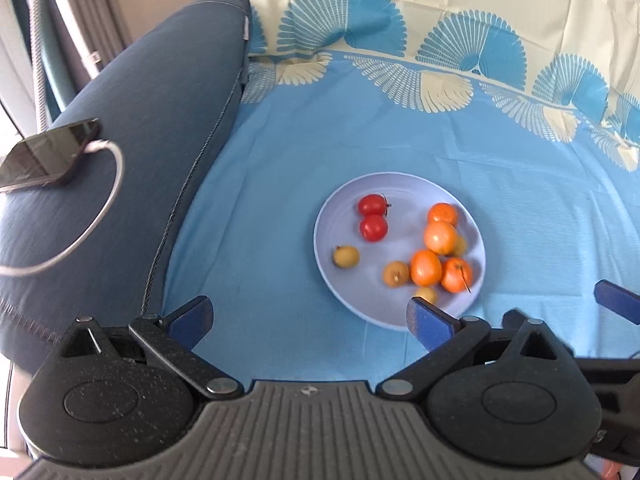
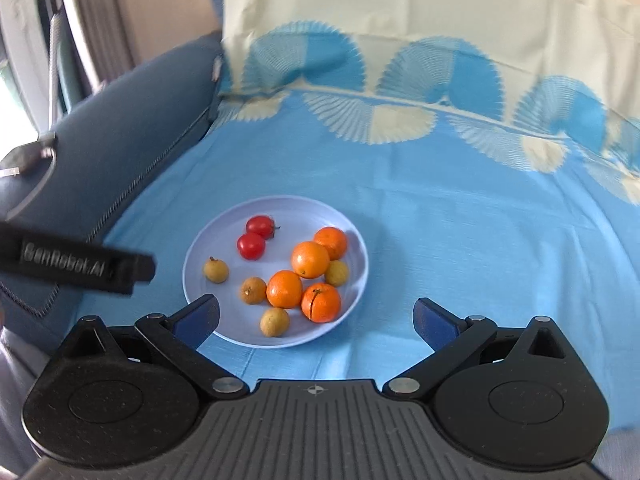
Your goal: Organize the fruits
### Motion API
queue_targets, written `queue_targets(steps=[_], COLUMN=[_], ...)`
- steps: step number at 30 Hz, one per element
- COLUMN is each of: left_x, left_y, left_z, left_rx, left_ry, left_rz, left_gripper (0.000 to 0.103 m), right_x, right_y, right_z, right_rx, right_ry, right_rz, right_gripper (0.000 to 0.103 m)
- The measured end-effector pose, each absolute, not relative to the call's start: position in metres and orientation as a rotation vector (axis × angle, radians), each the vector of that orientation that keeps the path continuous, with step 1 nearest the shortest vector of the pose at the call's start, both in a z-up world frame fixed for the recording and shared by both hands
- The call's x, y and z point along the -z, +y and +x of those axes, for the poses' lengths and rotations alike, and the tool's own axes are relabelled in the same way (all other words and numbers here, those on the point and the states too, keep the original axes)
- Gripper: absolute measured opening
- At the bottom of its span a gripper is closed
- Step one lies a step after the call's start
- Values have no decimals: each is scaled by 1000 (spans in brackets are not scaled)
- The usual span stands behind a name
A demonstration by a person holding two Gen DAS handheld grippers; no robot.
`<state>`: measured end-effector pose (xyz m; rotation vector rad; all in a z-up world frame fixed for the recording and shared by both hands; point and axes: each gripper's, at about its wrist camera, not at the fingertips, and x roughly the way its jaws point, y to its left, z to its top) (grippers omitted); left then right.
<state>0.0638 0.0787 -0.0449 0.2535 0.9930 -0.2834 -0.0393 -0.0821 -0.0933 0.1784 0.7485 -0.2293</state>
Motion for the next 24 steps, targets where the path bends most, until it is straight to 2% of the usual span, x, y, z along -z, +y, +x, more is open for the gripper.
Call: queue_targets(steps=[11,24], left_x=[23,16], left_y=[97,102], left_z=[15,0], left_rx=[249,226], left_ry=[952,906], left_rz=[234,247], left_gripper=[103,103], right_x=[69,58], right_y=[-59,-54], right_z=[-96,-114], right_rx=[255,275], right_ry=[653,612], right_rz=[135,106], right_gripper=[102,102])
